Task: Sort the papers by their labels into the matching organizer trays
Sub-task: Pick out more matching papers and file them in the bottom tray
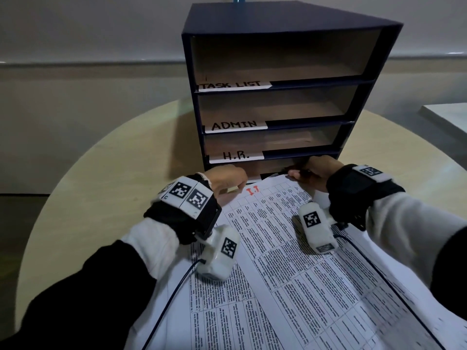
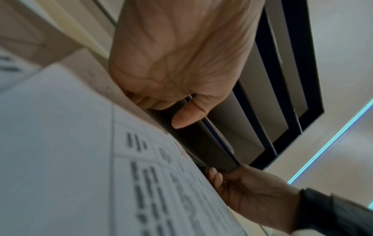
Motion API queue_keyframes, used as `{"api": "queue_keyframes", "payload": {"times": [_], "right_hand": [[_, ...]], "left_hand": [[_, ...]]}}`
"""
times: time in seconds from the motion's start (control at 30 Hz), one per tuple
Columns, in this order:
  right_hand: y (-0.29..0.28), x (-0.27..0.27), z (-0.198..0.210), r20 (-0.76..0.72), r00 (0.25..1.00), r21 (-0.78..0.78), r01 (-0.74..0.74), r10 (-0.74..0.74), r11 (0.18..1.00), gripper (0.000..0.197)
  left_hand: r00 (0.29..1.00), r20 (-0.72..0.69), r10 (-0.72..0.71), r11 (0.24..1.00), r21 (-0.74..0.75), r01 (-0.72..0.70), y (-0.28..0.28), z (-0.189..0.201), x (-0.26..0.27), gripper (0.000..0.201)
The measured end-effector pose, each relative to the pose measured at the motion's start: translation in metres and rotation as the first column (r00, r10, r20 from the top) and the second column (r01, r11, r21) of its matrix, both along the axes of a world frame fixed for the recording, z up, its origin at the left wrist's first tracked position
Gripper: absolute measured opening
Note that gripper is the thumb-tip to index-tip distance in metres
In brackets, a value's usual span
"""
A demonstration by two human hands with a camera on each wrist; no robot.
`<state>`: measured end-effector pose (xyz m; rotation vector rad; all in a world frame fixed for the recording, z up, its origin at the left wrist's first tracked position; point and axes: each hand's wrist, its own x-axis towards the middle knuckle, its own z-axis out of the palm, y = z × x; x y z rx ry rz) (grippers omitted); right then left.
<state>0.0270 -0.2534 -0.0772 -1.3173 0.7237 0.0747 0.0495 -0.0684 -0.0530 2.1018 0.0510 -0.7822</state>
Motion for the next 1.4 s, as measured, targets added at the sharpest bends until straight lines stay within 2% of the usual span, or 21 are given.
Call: {"api": "queue_keyframes", "payload": {"times": [0.13, 0.27, 0.37, 0.43, 0.47, 0.53, 0.63, 0.7, 0.77, 0.83, 0.93, 1.0, 1.1, 1.13, 1.17, 1.3, 1.33, 1.4], "right_hand": [[0.002, -0.011, 0.007, 0.053, 0.999, 0.055, -0.005, 0.002, 0.998, 0.023], [-0.003, -0.024, 0.014, 0.065, 0.997, 0.039, 0.034, -0.037, 0.999, 0.024], [-0.005, -0.042, 0.021, 0.087, 0.996, -0.029, 0.003, 0.000, 1.000, 0.022], [-0.007, -0.056, 0.023, 0.083, 0.993, -0.128, -0.077, 0.088, 0.989, 0.023], [-0.007, -0.063, 0.024, 0.053, 0.990, -0.203, -0.118, 0.132, 0.972, 0.023], [-0.007, -0.077, 0.027, -0.058, 0.979, -0.395, -0.202, 0.195, 0.896, 0.019], [-0.006, -0.095, 0.034, -0.221, 0.944, -0.636, -0.329, 0.244, 0.698, 0.018], [-0.006, -0.104, 0.036, -0.314, 0.908, -0.687, -0.419, 0.277, 0.594, 0.029], [-0.005, -0.113, 0.033, -0.372, 0.885, -0.694, -0.466, 0.281, 0.549, 0.038], [-0.005, -0.119, 0.028, -0.385, 0.889, -0.709, -0.456, 0.247, 0.538, 0.045], [-0.010, -0.126, 0.023, -0.387, 0.896, -0.681, -0.437, 0.218, 0.588, 0.053], [-0.014, -0.131, 0.023, -0.387, 0.896, -0.652, -0.433, 0.219, 0.622, 0.055], [-0.017, -0.136, 0.021, -0.359, 0.905, -0.635, -0.415, 0.226, 0.652, 0.060], [-0.017, -0.137, 0.020, -0.344, 0.911, -0.640, -0.404, 0.226, 0.653, 0.064], [-0.016, -0.138, 0.019, -0.336, 0.914, -0.676, -0.403, 0.229, 0.618, 0.071], [-0.006, -0.142, 0.019, -0.285, 0.889, -0.866, -0.399, 0.359, 0.302, 0.107], [-0.001, -0.144, 0.021, -0.287, 0.868, -0.886, -0.402, 0.406, 0.233, 0.109], [0.011, -0.145, 0.025, -0.329, 0.827, -0.912, -0.404, 0.456, 0.075, 0.103]], "left_hand": [[0.996, 0.044, -0.073, 0.997, 0.026, 0.072, 0.009, 0.008, -0.008, 0.032], [0.988, 0.113, -0.107, 0.993, 0.070, 0.100, 0.021, 0.017, -0.018, 0.031], [0.958, 0.228, -0.174, 0.984, 0.066, 0.163, 0.032, 0.018, -0.028, 0.027], [0.928, 0.323, -0.185, 0.981, 0.109, 0.158, 0.035, 0.017, -0.037, 0.008], [0.903, 0.366, -0.225, 0.970, 0.169, 0.173, 0.038, 0.016, -0.040, 0.013], [0.879, 0.381, -0.287, 0.941, 0.285, 0.184, 0.039, 0.015, -0.047, 0.039], [0.871, 0.314, -0.377, 0.870, 0.442, 0.217, 0.039, 0.012, -0.056, 0.070], [0.873, 0.293, -0.390, 0.836, 0.510, 0.203, 0.037, 0.013, -0.062, 0.080], [0.877, 0.304, -0.371, 0.839, 0.515, 0.177, 0.035, 0.013, -0.068, 0.082], [0.888, 0.306, -0.343, 0.863, 0.476, 0.169, 0.034, 0.014, -0.072, 0.080], [0.894, 0.298, -0.335, 0.881, 0.436, 0.185, 0.033, 0.015, -0.076, 0.076], [0.885, 0.289, -0.366, 0.864, 0.460, 0.207, 0.033, 0.015, -0.078, 0.063], [0.834, 0.286, -0.471, 0.819, 0.492, 0.294, 0.037, 0.017, -0.081, 0.026], [0.807, 0.289, -0.515, 0.808, 0.478, 0.344, 0.038, 0.016, -0.081, 0.025], [0.776, 0.297, -0.557, 0.797, 0.456, 0.397, 0.038, 0.017, -0.083, 0.026], [0.657, 0.371, -0.656, 0.749, 0.426, 0.507, 0.032, 0.016, -0.093, 0.014], [0.647, 0.378, -0.662, 0.745, 0.426, 0.513, 0.029, 0.015, -0.095, 0.010], [0.637, 0.363, -0.680, 0.730, 0.417, 0.542, 0.024, 0.013, -0.098, 0.022]]}}
